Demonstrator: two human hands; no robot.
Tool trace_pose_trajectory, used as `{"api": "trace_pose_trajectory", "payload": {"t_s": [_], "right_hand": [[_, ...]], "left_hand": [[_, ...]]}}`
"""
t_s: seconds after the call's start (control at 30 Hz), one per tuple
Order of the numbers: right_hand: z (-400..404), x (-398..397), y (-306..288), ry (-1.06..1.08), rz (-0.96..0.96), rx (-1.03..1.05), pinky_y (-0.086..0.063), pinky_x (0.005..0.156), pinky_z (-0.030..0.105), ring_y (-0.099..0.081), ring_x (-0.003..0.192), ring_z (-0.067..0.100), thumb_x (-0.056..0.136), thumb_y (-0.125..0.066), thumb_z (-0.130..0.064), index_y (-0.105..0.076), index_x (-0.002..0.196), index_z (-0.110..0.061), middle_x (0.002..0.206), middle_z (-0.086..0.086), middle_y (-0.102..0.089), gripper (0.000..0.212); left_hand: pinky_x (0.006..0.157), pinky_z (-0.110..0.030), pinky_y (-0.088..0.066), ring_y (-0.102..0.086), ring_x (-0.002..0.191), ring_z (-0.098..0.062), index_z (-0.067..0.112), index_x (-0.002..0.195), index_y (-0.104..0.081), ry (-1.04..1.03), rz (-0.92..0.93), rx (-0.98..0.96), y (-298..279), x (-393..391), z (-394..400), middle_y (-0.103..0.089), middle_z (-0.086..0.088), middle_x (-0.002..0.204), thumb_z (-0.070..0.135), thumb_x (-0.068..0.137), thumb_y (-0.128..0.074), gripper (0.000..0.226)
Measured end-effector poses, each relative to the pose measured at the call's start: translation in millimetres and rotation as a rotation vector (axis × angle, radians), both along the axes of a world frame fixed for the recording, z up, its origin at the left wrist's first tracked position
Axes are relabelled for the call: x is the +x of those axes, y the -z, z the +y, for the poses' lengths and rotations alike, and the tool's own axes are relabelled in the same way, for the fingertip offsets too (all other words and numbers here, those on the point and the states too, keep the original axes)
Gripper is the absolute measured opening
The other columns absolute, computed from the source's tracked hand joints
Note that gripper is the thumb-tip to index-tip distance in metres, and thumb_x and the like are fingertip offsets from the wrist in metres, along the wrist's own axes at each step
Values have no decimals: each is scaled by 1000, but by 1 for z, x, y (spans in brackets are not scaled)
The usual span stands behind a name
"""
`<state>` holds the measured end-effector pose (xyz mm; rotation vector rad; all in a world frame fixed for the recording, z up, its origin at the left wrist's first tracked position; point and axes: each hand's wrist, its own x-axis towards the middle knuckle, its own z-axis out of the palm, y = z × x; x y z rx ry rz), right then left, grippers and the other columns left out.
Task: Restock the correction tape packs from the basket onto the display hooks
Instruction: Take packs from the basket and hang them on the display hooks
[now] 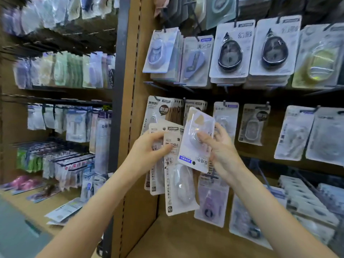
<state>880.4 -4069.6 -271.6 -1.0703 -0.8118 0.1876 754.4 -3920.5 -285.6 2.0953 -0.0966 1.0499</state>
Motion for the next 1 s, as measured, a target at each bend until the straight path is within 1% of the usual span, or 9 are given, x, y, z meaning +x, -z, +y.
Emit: {"api": "trace_pose_trajectory", "payload": {"t_s": [0.07, 0.17, 0.3, 0.43, 0.6, 0.73, 0.8, 0.87, 1.0], "right_hand": [[-18, 9, -1, 48, -26, 16, -57, 77, 36, -65, 105, 22, 78, -69, -7, -48, 130, -18, 122, 5, -63, 57], [-40, 18, -2, 102, -121, -17, -56, 76, 34, -65, 103, 17, 80, -67, -5, -49, 122, -32, 120, 0, -63, 53], [-54, 23, 0, 190, -219, -82, -58, 75, 34, -66, 100, 15, 79, -69, -3, -40, 129, -37, 118, -1, -62, 67], [-60, 29, -1, 187, -260, -88, -55, 81, 36, -65, 103, 15, 79, -68, 1, -39, 127, -45, 118, 0, -63, 72], [-63, 31, -9, 183, -254, -47, -55, 73, 33, -68, 95, 16, 80, -65, 5, -36, 132, -37, 110, 4, -68, 73], [-70, 30, -18, 211, -359, -85, -55, 77, 25, -61, 108, 11, 78, -68, 4, -28, 130, -50, 124, -4, -58, 85], [-76, 28, -23, 268, -429, -133, -53, 77, 25, -59, 109, 13, 76, -70, 2, -39, 123, -46, 126, -4, -55, 74], [-79, 26, -27, 383, -439, -182, -50, 74, 23, -58, 106, 16, 76, -73, -7, -53, 114, -29, 120, 0, -56, 48], [-88, 26, -29, 562, -364, -182, -42, 71, 22, -55, 100, 17, 76, -75, -20, -60, 86, -16, 101, 2, -61, 18]], "left_hand": [[85, -32, -55, -61, 105, -10, 23, 115, -59, 25, -22, -109, 0, 6, -5, -61, 9, 113, 11, 87, -61, 31], [75, -29, -58, -64, 100, -11, 26, 111, -56, 18, -48, -175, -1, 13, -6, -59, 9, 112, 9, 86, -62, 31], [67, -27, -59, -68, 89, -11, 24, 109, -56, 10, -19, -222, -7, 15, -10, -62, 4, 106, 9, 85, -63, 29], [66, -29, -59, -68, 87, -11, 22, 109, -55, -21, -46, -225, -19, 9, -14, -59, 10, 104, 9, 85, -63, 29], [65, -25, -59, -66, 91, -11, 23, 112, -54, -41, -57, -230, -24, 7, -16, -61, 5, 107, 10, 85, -63, 31], [69, -29, -59, -65, 96, -13, 24, 110, -54, -47, -54, -202, -22, 5, -16, -60, 1, 113, 9, 85, -63, 31], [68, -26, -58, -65, 96, -13, 25, 110, -53, -53, -55, -205, -21, 3, -15, -59, 1, 115, 9, 85, -63, 31], [67, -25, -58, -64, 96, -12, 25, 110, -53, -54, -53, -213, -21, 2, -14, -59, 2, 115, 9, 85, -63, 31], [70, -30, -58, -65, 94, -13, 24, 110, -53, -48, -46, -252, -22, 1, -15, -60, 0, 114, 9, 85, -63, 31]]}}
